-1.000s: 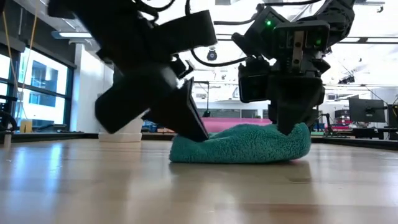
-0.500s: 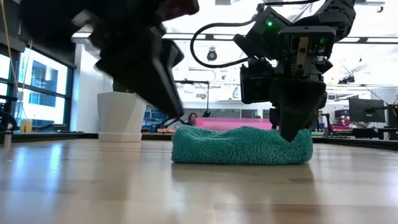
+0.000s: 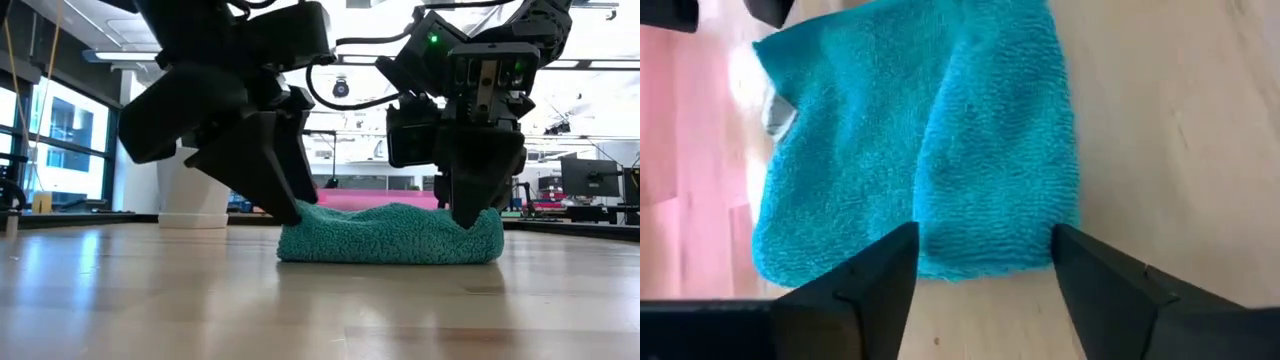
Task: Roll microfiber towels into tight, uniform cylinder then place into a basket
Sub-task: Roll the blue microfiber cloth
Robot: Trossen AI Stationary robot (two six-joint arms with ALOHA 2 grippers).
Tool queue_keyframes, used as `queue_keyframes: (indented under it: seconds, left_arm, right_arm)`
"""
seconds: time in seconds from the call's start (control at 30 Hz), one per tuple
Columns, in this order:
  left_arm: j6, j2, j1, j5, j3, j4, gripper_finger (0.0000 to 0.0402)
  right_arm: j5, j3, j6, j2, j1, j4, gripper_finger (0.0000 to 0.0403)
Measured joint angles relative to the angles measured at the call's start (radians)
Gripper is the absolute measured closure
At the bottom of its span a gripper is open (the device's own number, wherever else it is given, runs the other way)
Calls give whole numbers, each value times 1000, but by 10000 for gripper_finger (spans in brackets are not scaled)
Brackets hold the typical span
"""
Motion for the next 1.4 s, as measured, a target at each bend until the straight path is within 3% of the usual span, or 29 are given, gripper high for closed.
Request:
queue_keyframes:
  seconds: [0.2, 0.43, 0.6, 0.8, 0.97, 1.1, 1.2, 1.4]
  left_arm:
    - [0, 21, 22, 221, -1, 6, 173]
    - [33, 40, -35, 223, 1, 90, 176]
    - [22, 78, -35, 68, 0, 114, 176]
    - [-66, 89, -23, 68, 3, 100, 179]
    - [-186, 91, -22, 97, 3, 84, 235]
    - [-254, 91, -16, 156, 3, 84, 322]
    - [-379, 90, 3, 279, 3, 86, 384]
    - [-607, 94, 23, 499, 2, 148, 377]
  right_arm:
    - [0, 0, -1, 0, 0, -1, 373]
    - [0, 0, -7, 0, 0, -2, 373]
    - [0, 0, -7, 0, 0, 1, 373]
    - [1, 0, -7, 0, 6, -1, 373]
    - [1, 0, -7, 0, 6, 0, 373]
    - [1, 0, -9, 0, 6, 3, 373]
    - [0, 0, -10, 0, 6, 2, 373]
    - [1, 2, -42, 0, 6, 13, 373]
